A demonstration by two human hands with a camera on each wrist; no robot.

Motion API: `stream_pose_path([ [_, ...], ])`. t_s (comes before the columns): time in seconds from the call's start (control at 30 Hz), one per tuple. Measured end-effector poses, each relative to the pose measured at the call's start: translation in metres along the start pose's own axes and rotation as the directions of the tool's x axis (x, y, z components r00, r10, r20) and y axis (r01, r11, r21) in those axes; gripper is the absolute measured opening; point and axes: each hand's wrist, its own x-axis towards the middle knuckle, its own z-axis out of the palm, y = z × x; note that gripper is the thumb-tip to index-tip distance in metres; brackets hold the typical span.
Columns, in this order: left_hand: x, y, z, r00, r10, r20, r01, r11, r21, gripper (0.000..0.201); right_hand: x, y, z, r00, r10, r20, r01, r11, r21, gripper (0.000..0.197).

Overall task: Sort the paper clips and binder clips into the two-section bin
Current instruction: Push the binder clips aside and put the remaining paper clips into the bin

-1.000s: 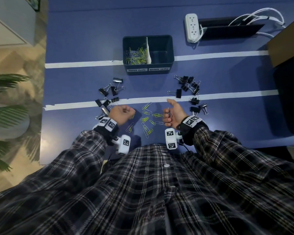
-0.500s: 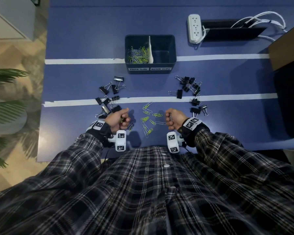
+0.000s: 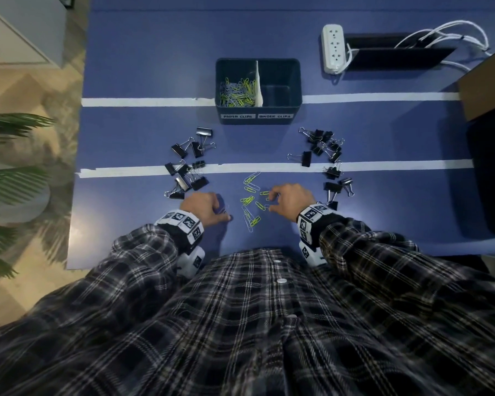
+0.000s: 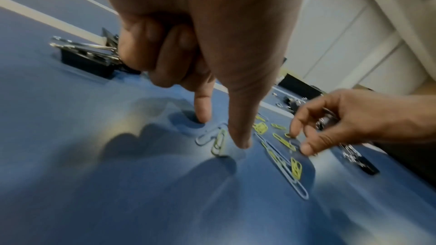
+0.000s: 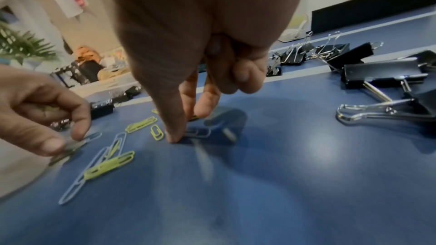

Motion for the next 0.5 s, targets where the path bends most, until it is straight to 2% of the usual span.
stream_pose_path([
  [0.07, 0.0, 0.007, 0.004, 0.999, 0.024, -0.021, -0.022, 0.997, 0.075, 0.037, 0.001, -0.002, 0.001, 1.0, -0.007, -0.024, 0.006, 0.999, -0.044, 0.013],
  [0.17, 0.005, 0.015, 0.007, 1.0, 0.011, -0.008, -0.01, 0.996, 0.084, 0.018, 0.0, -0.004, 0.001, 1.0, 0.013, -0.016, -0.015, 0.997, -0.079, 0.017],
  [0.3, 0.007, 0.018, 0.004, 0.998, -0.002, 0.06, 0.0, 0.999, 0.039, 0.01, 0.0, -0.004, 0.002, 0.998, 0.049, 0.037, -0.049, 0.999, 0.003, 0.011],
  [0.37, 0.006, 0.017, 0.004, 0.997, 0.014, 0.077, -0.016, 0.999, 0.034, 0.014, 0.002, -0.001, 0.003, 0.993, 0.116, 0.009, -0.115, 0.973, 0.2, 0.006],
  [0.4, 0.005, 0.016, 0.005, 0.996, 0.021, 0.082, -0.024, 0.999, 0.035, 0.015, 0.004, 0.001, 0.003, 0.988, 0.154, 0.004, -0.146, 0.927, 0.346, 0.005],
  [0.5, 0.001, 0.015, 0.01, 0.996, 0.054, 0.068, -0.056, 0.998, 0.036, 0.018, 0.008, 0.009, -0.003, 0.961, 0.271, 0.059, -0.232, 0.669, 0.707, 0.012],
])
